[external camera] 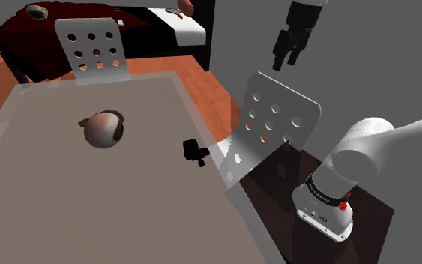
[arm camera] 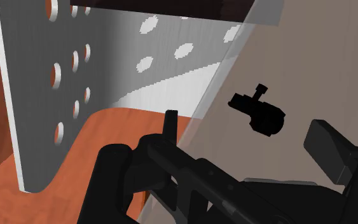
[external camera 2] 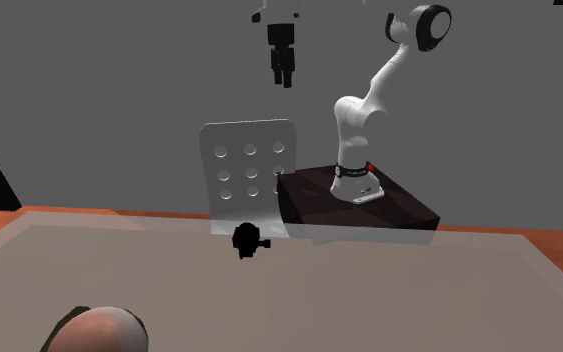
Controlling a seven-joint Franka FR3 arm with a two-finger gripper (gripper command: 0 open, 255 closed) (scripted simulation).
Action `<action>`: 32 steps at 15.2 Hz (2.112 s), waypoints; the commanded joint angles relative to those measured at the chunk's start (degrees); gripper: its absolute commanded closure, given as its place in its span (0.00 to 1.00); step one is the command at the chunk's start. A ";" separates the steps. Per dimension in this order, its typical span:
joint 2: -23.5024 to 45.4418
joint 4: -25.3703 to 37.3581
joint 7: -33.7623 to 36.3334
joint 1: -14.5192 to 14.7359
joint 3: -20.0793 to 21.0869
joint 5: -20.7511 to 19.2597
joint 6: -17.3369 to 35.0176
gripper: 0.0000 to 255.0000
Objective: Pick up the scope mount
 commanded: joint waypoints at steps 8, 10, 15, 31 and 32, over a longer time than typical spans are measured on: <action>5.82 -6.31 6.11 1.04 5.67 3.38 11.41 0.00; 8.23 -7.45 7.83 1.34 7.29 4.20 14.78 0.00; 15.67 -8.93 12.14 1.94 11.32 5.72 23.25 0.00; 49.63 -0.56 29.72 3.50 20.37 -0.68 46.31 0.00; 52.03 0.61 31.04 3.89 20.39 -1.72 47.27 0.00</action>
